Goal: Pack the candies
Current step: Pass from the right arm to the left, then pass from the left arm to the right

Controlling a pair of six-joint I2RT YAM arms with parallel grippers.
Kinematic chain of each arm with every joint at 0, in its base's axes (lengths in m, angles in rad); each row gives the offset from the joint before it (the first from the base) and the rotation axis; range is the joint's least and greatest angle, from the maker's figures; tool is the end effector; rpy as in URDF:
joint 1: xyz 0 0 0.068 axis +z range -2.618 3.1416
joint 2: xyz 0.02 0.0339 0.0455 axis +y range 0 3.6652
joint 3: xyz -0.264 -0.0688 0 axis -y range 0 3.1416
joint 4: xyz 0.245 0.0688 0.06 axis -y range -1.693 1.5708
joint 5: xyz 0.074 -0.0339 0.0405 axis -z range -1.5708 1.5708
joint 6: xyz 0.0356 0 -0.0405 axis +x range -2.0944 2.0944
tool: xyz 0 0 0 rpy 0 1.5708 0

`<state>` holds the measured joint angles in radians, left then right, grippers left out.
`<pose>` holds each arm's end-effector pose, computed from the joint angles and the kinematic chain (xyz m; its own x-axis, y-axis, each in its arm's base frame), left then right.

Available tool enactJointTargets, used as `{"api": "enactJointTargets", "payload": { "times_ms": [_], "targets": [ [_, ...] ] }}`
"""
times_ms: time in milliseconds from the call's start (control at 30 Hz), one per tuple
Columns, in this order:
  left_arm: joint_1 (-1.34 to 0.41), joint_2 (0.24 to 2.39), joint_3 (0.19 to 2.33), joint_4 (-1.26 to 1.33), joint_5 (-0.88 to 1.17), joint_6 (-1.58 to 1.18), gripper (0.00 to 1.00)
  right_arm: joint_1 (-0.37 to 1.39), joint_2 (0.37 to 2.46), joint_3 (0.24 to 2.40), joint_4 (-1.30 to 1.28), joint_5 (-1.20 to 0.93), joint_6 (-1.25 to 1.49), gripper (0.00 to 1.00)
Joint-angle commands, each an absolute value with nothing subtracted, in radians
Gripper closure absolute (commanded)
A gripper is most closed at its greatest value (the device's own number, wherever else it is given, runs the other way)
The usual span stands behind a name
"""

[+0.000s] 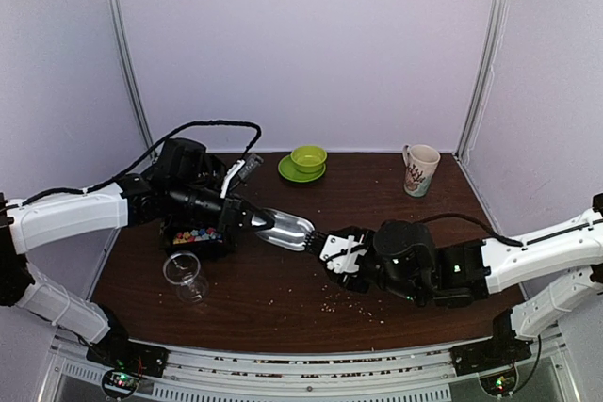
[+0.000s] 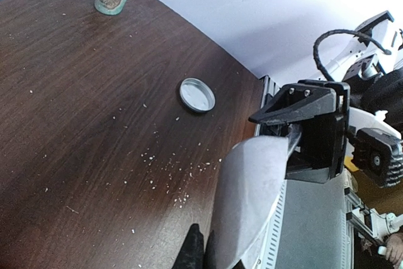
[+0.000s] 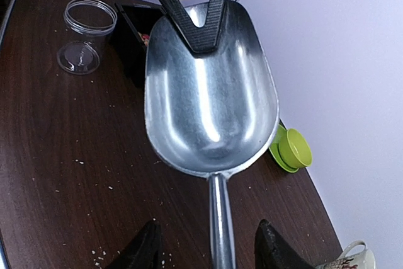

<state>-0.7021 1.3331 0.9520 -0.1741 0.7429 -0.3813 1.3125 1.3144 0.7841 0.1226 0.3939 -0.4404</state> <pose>0.2080 -0.2074 0.2818 -0.7139 0.2449 -0.6561 0.6991 0.3040 -0.6472 0.0880 0.2797 0.2543 0.2506 -0.5925 -0.7656 -0.7694 0.3581 -0.5290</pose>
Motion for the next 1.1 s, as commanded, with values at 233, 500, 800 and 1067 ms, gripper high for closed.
{"api": "enactJointTargets", "payload": {
  "times_ms": [233, 500, 800, 1067],
  "targets": [
    [-0.709, 1.351, 0.933, -0.05, 0.842, -0.429, 1.0, 1.317, 1.218, 0.666, 0.361, 0.3, -0.561, 0.63],
    [-0.719, 1.378, 0.94, -0.043, 0.847, -0.437, 1.0, 1.319, 1.231, 0.669, 0.404, 0.327, -0.576, 0.76],
    [-0.719, 1.382, 0.942, -0.036, 0.857, -0.438, 1.0, 1.326, 1.251, 0.678, 0.377, 0.33, -0.593, 0.79],
    [-0.719, 1.391, 0.949, -0.042, 0.861, -0.438, 1.0, 1.33, 1.286, 0.706, 0.337, 0.354, -0.608, 0.8]
  ]
}}
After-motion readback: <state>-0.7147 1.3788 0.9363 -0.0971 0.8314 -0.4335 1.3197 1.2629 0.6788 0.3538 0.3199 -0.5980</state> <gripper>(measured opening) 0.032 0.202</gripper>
